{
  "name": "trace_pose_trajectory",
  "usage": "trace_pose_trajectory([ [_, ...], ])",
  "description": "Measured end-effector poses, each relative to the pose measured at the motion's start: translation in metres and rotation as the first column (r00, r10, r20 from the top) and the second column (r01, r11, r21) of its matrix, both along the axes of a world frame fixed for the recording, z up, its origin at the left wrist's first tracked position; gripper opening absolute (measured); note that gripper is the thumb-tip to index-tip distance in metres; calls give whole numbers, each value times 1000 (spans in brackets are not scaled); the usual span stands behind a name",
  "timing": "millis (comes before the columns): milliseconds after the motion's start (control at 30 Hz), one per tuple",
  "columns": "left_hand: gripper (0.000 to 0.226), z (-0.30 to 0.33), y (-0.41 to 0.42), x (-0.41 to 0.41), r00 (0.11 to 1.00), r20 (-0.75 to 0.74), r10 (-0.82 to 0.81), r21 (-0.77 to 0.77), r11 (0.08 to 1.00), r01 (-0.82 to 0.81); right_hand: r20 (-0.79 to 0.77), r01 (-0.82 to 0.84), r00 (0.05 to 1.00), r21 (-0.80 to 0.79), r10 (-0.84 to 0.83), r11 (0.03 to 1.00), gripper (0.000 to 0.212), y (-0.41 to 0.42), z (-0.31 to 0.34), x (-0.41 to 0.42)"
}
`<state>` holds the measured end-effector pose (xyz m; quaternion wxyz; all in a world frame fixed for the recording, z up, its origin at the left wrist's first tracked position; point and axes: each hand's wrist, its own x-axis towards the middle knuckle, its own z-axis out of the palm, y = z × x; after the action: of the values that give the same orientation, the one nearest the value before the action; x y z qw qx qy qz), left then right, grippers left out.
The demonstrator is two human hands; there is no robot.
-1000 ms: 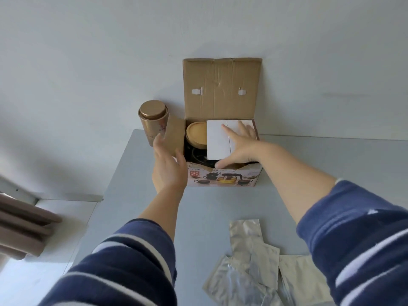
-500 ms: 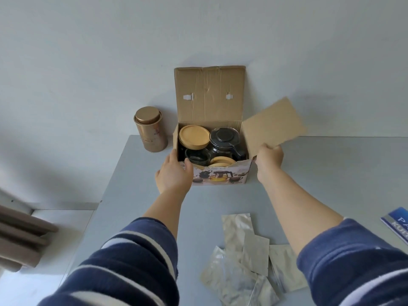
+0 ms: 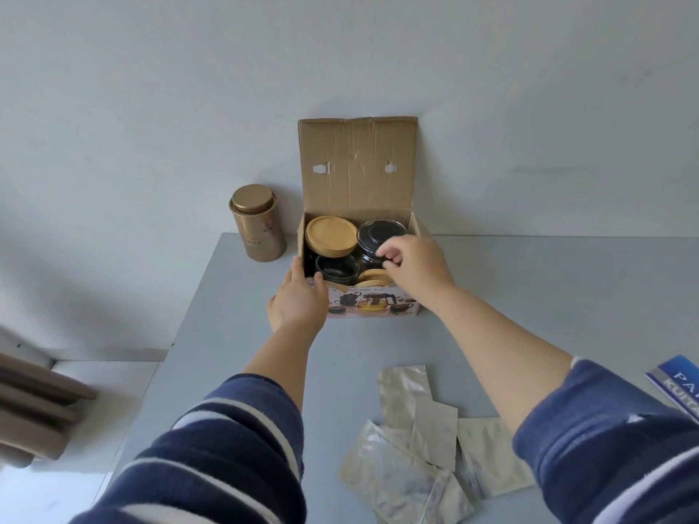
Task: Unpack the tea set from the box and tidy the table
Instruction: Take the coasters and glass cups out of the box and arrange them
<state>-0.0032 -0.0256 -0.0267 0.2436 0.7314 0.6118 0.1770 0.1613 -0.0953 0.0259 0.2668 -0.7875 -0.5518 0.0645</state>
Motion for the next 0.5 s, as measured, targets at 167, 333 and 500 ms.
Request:
trace_pose_trajectory([
  [167,54,-3,3,-2,1000,-6,-2,-9,1000,2,110,-100,983,-368,150,925,30,19,1,-8],
  [333,55,-4,4,-2,1000,-11,-1,-5,1000,1,152,-181,945,-495,289,850,26,28,5,-9],
  [500,55,-5,5,-3,1000,-8,-10,-19,1000,10,48,-245,948,-520,315,818,22,29,4,1],
])
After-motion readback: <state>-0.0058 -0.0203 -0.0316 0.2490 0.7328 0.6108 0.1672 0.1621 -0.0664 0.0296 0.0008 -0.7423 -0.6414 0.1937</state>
